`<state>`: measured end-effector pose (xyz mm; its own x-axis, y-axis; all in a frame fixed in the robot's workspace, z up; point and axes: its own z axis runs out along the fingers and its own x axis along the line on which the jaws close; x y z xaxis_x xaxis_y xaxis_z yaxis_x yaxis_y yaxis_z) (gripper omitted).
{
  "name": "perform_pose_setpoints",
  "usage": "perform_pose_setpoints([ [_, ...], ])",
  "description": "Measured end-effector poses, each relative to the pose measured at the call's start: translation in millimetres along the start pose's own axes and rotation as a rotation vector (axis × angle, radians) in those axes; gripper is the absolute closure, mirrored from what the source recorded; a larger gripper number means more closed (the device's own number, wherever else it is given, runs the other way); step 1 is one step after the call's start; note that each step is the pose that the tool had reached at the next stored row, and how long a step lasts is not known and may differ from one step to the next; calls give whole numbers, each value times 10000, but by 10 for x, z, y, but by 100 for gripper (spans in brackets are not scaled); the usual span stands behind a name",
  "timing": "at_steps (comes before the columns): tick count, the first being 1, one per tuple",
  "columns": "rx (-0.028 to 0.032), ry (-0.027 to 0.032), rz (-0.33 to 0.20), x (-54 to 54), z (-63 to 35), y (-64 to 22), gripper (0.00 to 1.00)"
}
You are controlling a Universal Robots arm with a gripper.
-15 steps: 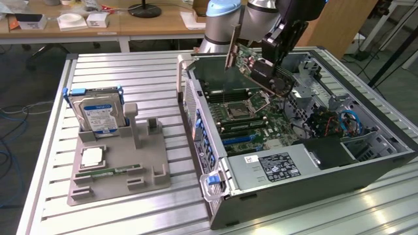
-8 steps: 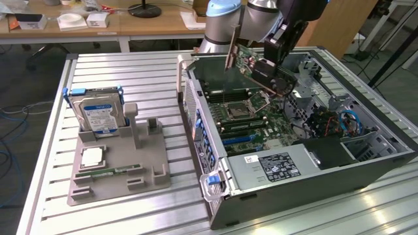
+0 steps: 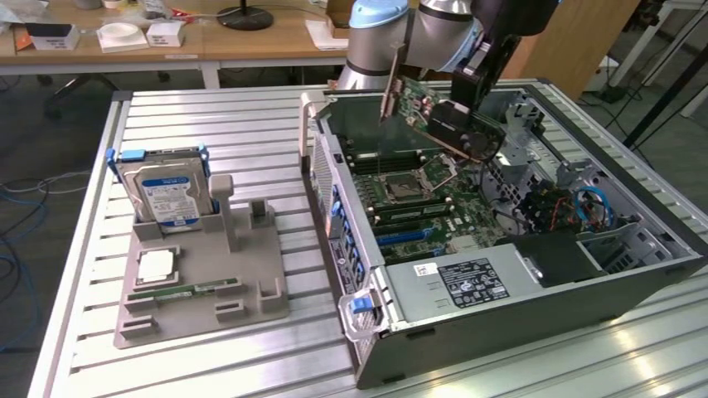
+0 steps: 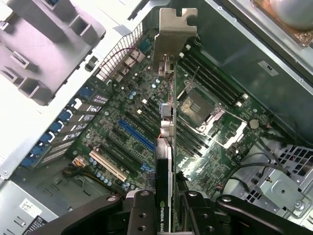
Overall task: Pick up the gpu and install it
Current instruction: 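Insert the gpu into the slot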
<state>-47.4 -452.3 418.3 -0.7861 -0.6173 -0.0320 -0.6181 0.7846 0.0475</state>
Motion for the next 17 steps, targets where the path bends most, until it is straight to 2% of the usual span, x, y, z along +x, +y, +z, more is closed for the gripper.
perform_pose_setpoints([
  [17,-41,58,-1246,-30,7,-23,74],
])
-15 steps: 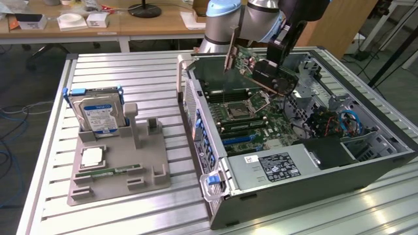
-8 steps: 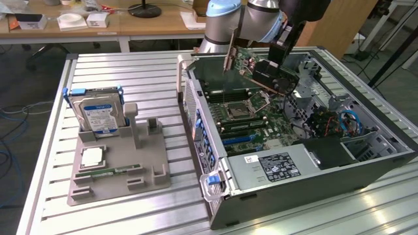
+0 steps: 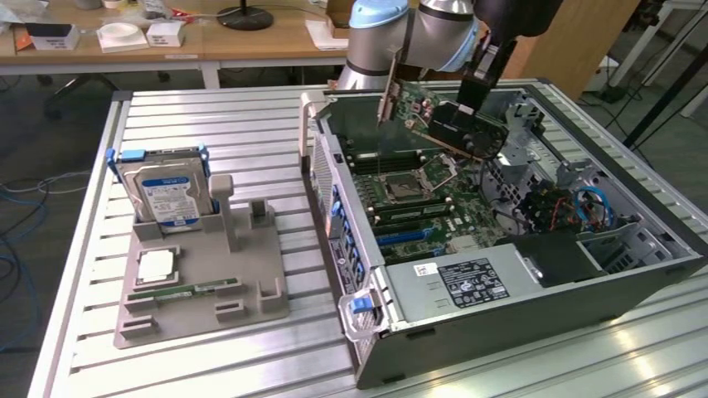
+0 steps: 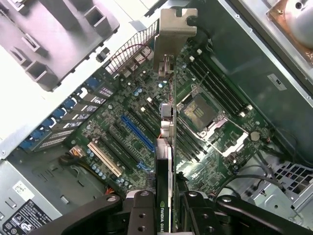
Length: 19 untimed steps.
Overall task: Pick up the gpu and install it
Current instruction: 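Insert the gpu into the slot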
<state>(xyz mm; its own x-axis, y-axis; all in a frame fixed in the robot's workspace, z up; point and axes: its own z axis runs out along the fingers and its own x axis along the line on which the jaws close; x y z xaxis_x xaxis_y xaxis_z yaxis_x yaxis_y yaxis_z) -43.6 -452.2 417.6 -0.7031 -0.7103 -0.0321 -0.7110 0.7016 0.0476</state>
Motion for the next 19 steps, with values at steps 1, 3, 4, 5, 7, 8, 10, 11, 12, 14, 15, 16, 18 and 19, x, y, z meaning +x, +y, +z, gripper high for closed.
perform_pose_setpoints([
  [1,-3,2,-51,-1,0,-1,74],
  [3,-6,6,-143,-4,1,-4,74],
  [4,-7,9,-187,-6,0,-6,74],
  [5,-8,11,-235,-7,0,-7,74],
  [7,-13,17,-383,-9,1,-8,74],
  [8,-17,22,-484,-10,1,-9,74],
  [10,-23,31,-681,-10,2,-10,74],
  [11,-26,37,-784,-11,2,-10,74],
  [12,-30,42,-893,-11,2,-11,74],
  [14,-36,52,-1107,-12,3,-12,74],
  [15,-40,58,-1226,-12,3,-12,74],
  [16,-44,62,-1334,-13,4,-13,74],
  [18,-51,73,-1549,-13,5,-13,74],
  [19,-54,78,-1658,-14,5,-14,74],
])
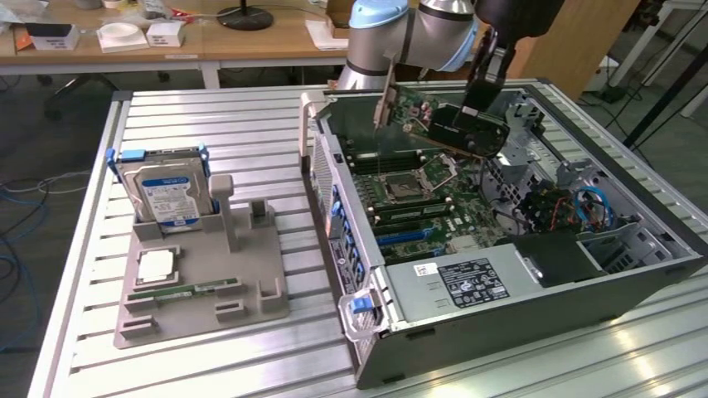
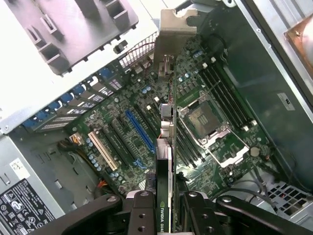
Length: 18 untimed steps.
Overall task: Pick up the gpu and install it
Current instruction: 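Insert the gpu into the slot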
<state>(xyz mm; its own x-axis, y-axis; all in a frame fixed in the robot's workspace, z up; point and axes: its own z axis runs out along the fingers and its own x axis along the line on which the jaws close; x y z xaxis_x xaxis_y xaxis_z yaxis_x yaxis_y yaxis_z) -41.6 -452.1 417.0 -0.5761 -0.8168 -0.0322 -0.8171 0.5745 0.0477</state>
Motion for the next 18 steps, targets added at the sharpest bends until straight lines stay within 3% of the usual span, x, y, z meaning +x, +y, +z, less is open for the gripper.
perform_pose_setpoints([
  [18,-80,71,-1997,-10,4,-15,74],
])
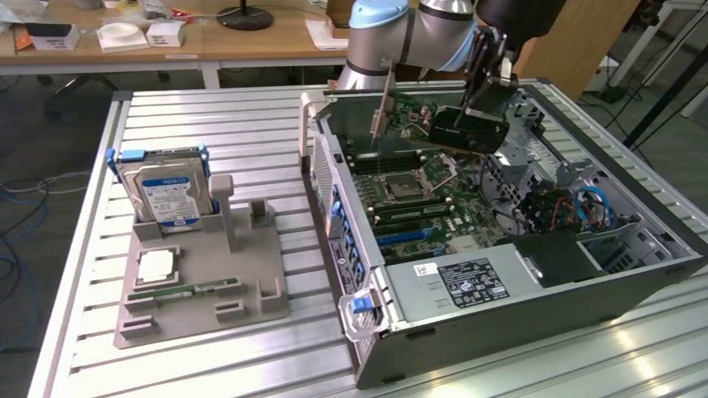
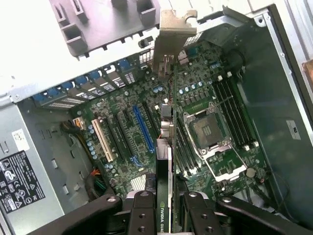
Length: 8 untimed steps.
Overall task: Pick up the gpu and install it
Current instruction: 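Insert the gpu into the slot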
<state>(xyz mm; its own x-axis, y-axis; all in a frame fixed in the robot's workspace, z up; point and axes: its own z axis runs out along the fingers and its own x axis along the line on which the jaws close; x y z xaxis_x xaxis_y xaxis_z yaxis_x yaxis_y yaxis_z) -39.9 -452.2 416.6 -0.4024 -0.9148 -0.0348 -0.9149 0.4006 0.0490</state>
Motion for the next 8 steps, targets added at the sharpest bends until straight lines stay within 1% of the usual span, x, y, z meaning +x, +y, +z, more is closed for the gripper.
perform_pose_setpoints([
  [8,-49,22,-1033,-1,2,-2,74],
])
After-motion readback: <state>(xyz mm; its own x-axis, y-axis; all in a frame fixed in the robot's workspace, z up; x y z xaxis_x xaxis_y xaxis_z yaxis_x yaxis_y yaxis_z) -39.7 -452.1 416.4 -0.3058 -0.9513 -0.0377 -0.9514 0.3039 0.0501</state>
